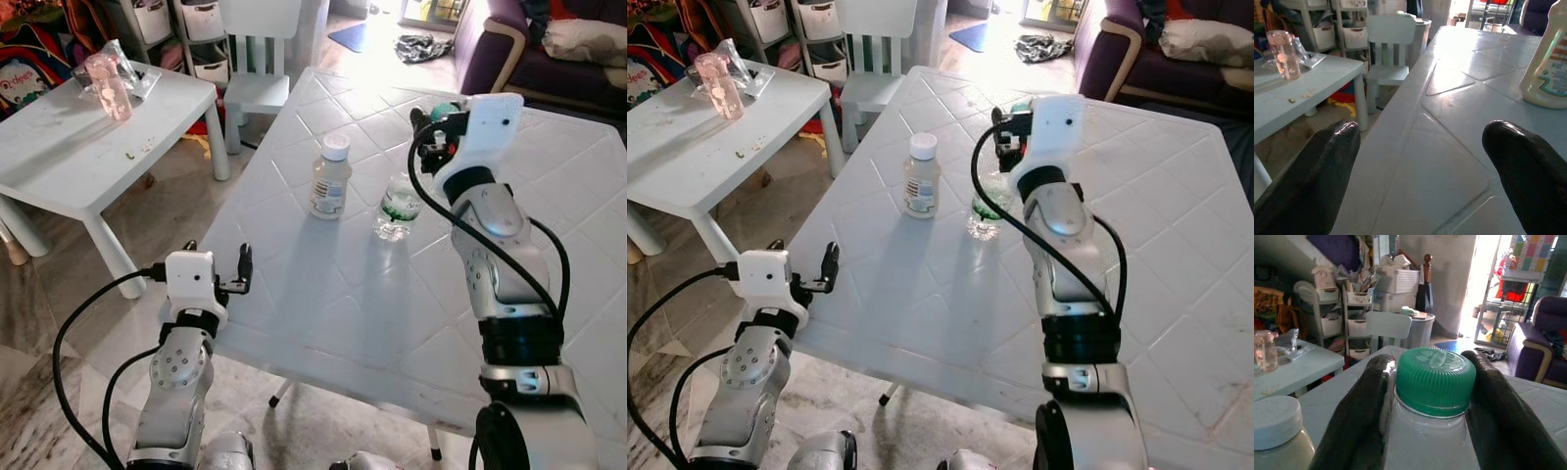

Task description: Restocking fridge

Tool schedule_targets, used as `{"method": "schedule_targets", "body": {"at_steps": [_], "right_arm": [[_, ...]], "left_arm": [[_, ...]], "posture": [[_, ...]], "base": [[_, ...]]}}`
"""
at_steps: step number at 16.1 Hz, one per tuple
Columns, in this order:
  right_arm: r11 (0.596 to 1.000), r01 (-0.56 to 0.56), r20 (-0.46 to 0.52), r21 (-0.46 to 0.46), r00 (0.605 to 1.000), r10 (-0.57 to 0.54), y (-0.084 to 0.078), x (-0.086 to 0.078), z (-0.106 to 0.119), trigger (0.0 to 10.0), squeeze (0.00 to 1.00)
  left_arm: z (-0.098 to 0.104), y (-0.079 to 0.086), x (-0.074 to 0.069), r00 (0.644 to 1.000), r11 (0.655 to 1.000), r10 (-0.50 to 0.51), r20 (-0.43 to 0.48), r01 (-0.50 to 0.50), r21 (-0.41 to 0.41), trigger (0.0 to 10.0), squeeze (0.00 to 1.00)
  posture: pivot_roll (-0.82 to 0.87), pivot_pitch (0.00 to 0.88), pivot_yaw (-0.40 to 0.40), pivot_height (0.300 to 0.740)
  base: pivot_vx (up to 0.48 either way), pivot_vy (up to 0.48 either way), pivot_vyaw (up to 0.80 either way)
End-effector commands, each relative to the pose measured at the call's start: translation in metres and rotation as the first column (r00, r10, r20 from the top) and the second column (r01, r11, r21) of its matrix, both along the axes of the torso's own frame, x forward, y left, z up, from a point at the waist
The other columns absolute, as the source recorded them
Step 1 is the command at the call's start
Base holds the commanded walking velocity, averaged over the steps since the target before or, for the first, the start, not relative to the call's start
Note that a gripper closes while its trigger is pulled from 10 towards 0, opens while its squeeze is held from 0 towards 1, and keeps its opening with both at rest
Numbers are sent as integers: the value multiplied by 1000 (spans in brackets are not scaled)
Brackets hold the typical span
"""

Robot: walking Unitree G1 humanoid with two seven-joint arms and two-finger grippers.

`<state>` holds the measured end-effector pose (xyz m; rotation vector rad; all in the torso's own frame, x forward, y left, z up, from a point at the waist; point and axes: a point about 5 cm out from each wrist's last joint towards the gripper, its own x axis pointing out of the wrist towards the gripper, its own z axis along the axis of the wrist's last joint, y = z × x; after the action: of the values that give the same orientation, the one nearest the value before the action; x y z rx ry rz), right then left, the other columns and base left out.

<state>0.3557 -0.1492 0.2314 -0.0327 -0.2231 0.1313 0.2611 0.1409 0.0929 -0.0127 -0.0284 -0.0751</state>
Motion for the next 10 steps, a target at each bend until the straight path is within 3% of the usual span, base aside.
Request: {"method": "schedule_targets", "body": {"at_steps": [1, 2, 4, 5, 9, 10], "right_arm": [[999, 28, -47, -23, 999, -29, -7, 3, -6, 4000, 0], [999, 31, -50, -26, 998, -32, -9, 3, -6, 10000, 0], [999, 27, -63, -19, 998, -28, -11, 5, -8, 10000, 0], [1000, 27, -66, -14, 997, -28, -11, 5, -9, 10000, 1000], [1000, 13, -91, -20, 996, -14, -9, 8, -10, 10000, 1000], [1000, 3, -98, -24, 995, -5, -8, 9, -10, 10000, 784]], "left_arm": [[1, -2, 2, 1000, 1000, -19, 3, 19, 4, 10000, 0], [1, -2, 1, 1000, 1000, -20, 1, 20, 4, 10000, 0], [-1, -3, 1, 1000, 1000, -25, -4, 25, 5, 10000, 0], [-1, -3, 1, 1000, 1000, -27, -6, 27, 5, 10000, 0], [-2, -3, 1, 999, 999, -31, -9, 31, 7, 10000, 0], [-2, -3, 1, 999, 999, -32, -9, 32, 7, 10000, 0]], "posture": [[122, 96, -51, 740], [121, 95, -50, 740], [121, 94, -49, 740], [121, 94, -49, 740], [123, 94, -48, 740], [123, 94, -48, 740]], "base": [[0, 0, 0], [0, 0, 0], [0, 0, 0], [0, 0, 0], [0, 0, 0], [0, 0, 0]]}}
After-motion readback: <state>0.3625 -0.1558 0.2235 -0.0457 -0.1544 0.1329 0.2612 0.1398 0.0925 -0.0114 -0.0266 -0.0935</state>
